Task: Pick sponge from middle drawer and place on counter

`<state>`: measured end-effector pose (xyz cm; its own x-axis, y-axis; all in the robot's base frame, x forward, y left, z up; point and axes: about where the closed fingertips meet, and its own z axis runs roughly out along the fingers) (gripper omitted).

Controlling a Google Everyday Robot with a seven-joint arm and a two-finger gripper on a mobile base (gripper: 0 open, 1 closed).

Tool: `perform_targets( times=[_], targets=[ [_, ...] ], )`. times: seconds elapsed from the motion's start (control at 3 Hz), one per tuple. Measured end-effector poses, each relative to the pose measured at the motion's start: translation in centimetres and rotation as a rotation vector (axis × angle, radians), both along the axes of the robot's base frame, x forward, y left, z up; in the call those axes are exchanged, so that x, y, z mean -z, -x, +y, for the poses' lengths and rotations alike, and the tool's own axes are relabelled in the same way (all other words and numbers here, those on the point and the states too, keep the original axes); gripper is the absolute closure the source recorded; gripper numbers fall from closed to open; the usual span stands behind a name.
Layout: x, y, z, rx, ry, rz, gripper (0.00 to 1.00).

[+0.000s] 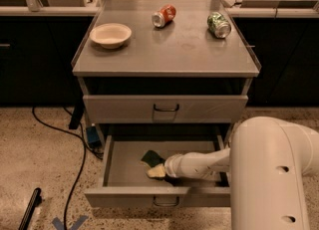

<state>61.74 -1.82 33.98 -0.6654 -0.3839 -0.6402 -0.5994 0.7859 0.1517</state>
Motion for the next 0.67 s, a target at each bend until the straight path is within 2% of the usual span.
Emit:
perform_targets(
  times=[0.67],
  targets=[
    [0.00,0.00,0.00,0.000,0.000,0.000,0.66]
  ],
)
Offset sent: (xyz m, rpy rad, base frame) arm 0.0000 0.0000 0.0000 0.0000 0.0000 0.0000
